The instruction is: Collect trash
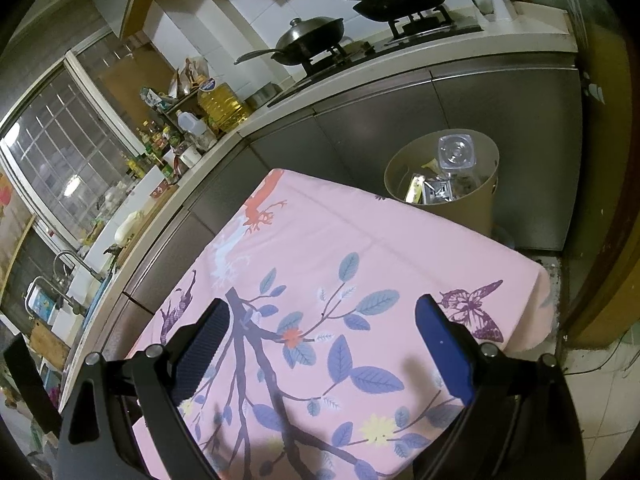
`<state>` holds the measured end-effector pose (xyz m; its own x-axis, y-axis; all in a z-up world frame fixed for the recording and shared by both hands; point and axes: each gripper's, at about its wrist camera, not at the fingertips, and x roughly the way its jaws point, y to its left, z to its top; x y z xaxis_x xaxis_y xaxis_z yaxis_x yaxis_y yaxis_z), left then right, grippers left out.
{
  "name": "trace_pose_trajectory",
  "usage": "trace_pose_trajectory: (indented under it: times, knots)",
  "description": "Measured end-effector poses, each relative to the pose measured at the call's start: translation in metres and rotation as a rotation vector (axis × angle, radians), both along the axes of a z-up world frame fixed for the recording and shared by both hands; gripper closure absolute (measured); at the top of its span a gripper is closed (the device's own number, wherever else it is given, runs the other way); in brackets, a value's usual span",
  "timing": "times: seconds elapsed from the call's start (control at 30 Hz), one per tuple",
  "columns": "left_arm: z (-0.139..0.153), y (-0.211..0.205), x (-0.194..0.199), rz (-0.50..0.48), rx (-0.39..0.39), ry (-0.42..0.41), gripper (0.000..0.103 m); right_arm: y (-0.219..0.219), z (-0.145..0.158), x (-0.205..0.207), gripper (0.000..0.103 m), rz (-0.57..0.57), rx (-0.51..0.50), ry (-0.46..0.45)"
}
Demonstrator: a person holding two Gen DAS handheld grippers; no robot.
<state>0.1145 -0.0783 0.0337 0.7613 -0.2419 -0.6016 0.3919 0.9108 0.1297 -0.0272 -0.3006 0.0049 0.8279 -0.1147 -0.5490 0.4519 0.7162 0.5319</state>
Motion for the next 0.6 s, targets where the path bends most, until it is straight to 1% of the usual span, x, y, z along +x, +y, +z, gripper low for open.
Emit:
trace_pose_trajectory:
  times: [0.6]
  knots:
    - [-0.008,-0.012,0.0,0.009,0.08,0.001,0.006,-0.001,-0.001,-0.001,0.012,0.006,0.012,-0.002]
